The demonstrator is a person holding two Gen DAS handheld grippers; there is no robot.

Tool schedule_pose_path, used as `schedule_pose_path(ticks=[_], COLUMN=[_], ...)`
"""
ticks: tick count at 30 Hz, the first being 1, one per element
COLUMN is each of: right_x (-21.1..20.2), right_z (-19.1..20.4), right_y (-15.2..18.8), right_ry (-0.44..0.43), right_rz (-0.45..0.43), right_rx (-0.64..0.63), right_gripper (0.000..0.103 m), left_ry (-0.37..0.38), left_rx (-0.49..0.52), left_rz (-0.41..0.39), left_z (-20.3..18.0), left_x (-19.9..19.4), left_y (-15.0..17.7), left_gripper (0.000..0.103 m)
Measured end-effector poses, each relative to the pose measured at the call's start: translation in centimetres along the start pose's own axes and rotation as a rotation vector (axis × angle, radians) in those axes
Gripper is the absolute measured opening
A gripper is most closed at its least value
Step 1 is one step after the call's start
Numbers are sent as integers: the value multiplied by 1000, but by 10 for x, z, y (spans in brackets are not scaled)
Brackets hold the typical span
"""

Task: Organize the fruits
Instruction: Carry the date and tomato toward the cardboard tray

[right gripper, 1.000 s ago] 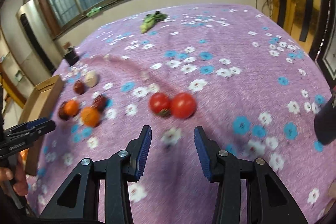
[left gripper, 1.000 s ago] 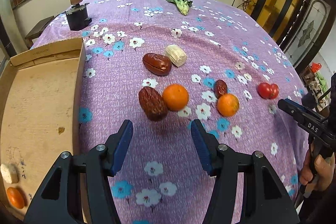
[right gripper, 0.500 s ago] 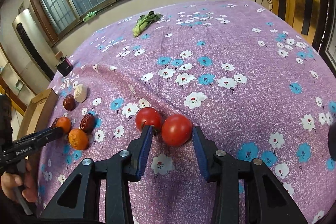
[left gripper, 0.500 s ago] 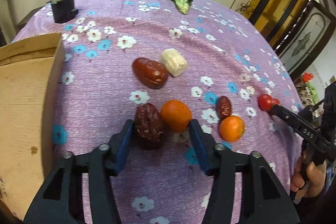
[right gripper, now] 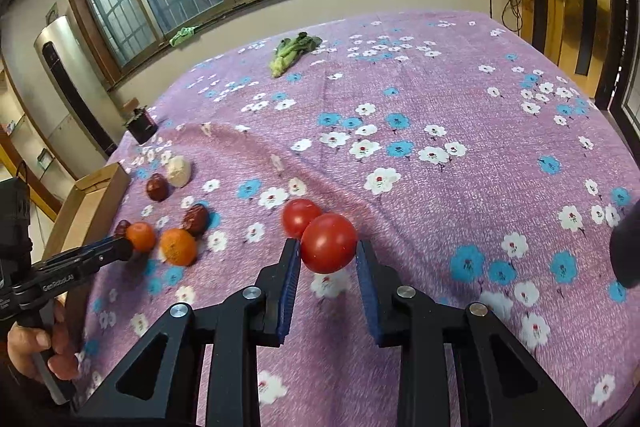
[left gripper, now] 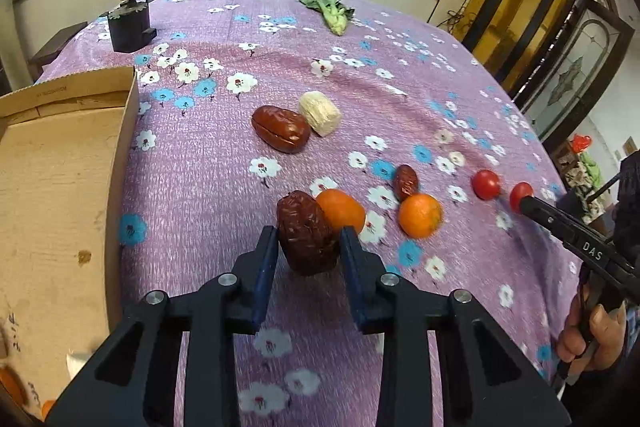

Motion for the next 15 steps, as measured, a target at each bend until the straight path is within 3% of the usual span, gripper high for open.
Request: schedule_pose_path(ticks=[6, 15], right_x=[-10, -27], right_z=[19, 42], right_y=[8, 11], right_ry=[-21, -47], right_rz=[-1, -20], right_rx=[-26, -59], right_gripper=[29, 29], left_ry=[3, 15], left_rx=[2, 27], left_rz=[5, -51], left_z=[1, -4], left_x=[-5, -32], left_y=[11, 13], left_gripper=[29, 29])
Point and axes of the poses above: each gripper's, at about its wrist camera, not at the fingertips, and x roughly the way its jaws point, z to its left, y to its underside, the point moved 6 cm from there along x, roughly the way its jaws point, and after that the axes turned 4 degrees about -y, right-handed, at the moved point
